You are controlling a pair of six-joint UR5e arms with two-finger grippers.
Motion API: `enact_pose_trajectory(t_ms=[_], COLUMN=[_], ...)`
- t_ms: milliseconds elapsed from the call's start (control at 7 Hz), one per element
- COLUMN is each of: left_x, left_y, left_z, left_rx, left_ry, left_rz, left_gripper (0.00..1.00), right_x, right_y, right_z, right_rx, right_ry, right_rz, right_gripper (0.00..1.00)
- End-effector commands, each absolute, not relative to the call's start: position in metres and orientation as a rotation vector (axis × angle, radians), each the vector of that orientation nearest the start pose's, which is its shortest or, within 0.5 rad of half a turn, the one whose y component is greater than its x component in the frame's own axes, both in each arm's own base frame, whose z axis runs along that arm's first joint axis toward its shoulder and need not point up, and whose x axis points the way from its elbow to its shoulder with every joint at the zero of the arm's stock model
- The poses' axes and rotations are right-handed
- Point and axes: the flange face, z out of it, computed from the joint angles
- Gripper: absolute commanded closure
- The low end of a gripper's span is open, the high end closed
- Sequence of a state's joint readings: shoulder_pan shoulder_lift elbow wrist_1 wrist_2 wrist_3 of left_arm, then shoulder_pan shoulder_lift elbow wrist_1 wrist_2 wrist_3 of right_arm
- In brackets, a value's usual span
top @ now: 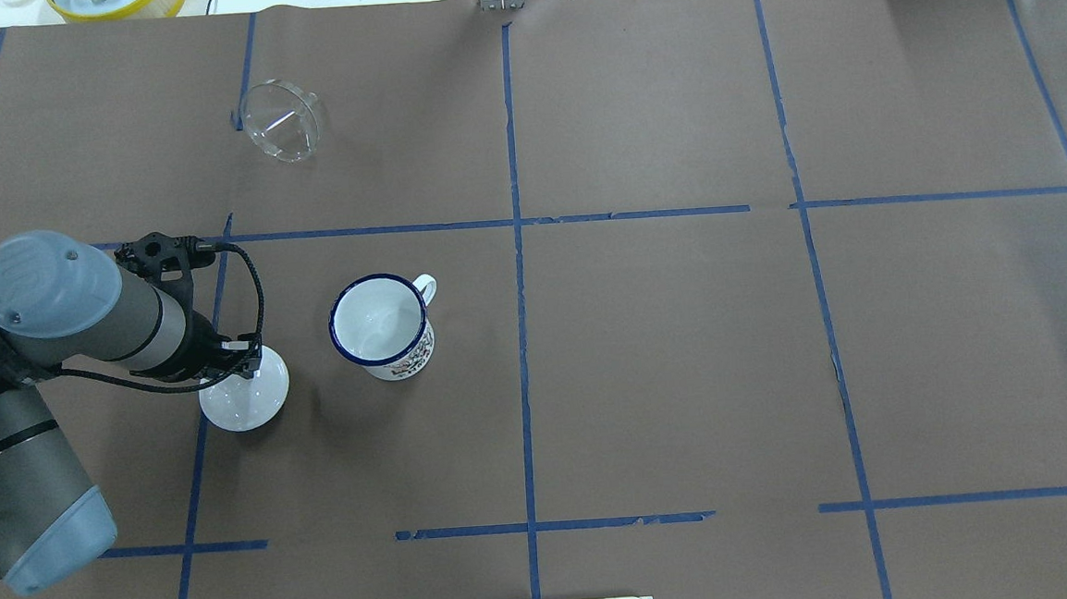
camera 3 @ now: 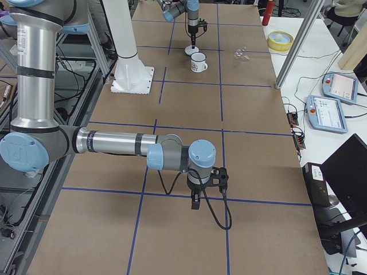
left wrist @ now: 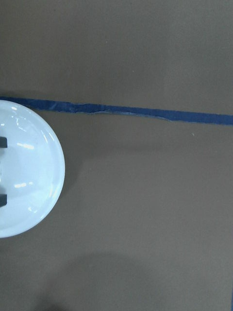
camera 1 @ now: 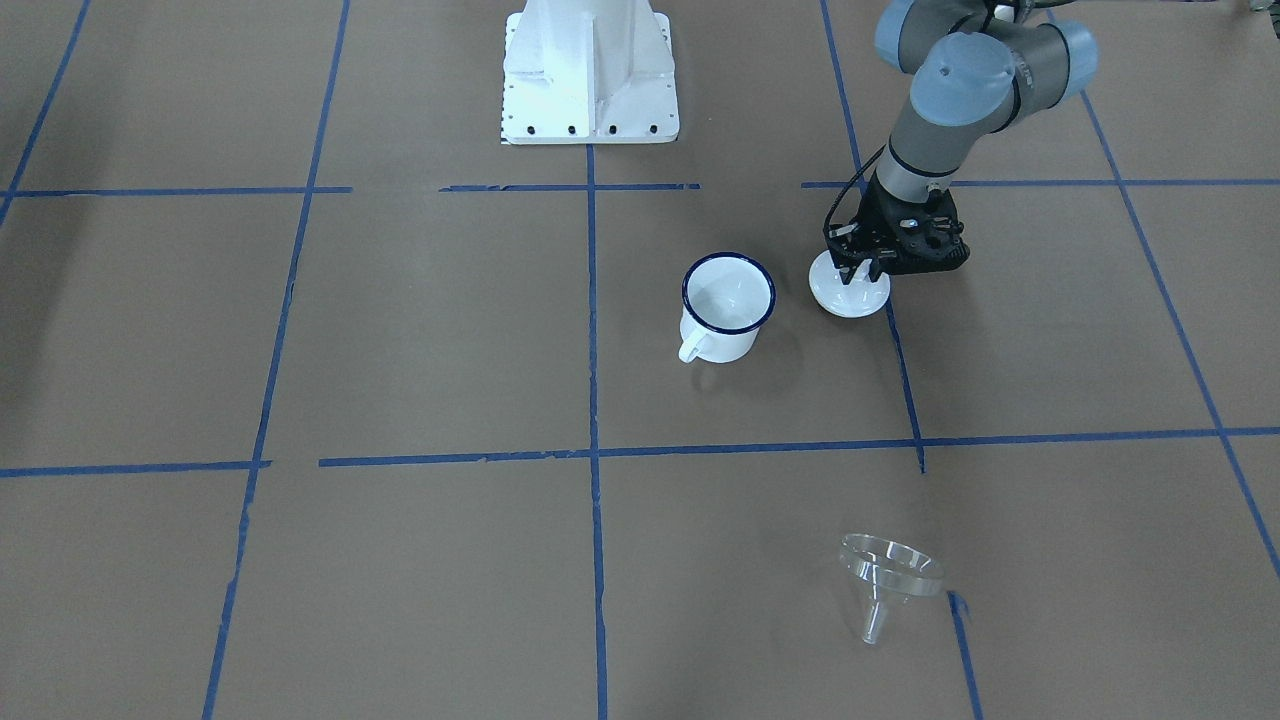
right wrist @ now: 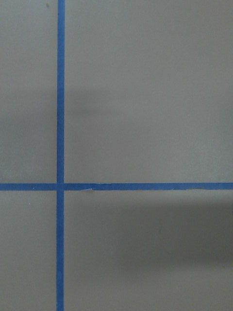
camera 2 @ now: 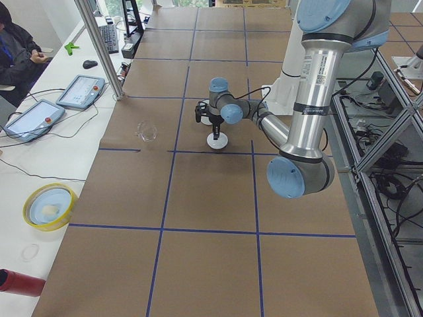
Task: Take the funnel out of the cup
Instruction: 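Lift the white lid off the table with the left gripper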
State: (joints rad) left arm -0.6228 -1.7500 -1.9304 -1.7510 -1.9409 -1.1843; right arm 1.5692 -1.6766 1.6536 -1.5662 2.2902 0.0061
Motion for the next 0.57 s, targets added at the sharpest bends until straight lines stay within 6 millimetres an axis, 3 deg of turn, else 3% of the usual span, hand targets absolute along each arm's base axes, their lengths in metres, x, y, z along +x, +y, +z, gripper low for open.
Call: enact_pose_trajectory(t_ms=[0,143,429], left_x=[0.38,0.366,0.35], left_y=[-0.395,-0.404,-0.449], left_z=[0.367,0.348,0.271], left_rx=[0.044,0.037,0.034], left_ry=[0.804,0.792,0.783], left_rz=[-0.085,-0.109,-0.185], left_gripper=[1.0,1.0,1.0], right_x=[0.067,0.067,0.067], right_y=[-0.446,-0.446,-0.446], right_z=[0.671,0.671,0.671], right_rx=[-0.02,-0.02,-0.02], right_ry=[-0.719,-0.719,-0.719], right_rz=[0.011,0.011,0.011], right_gripper=[0.0,0.0,0.0])
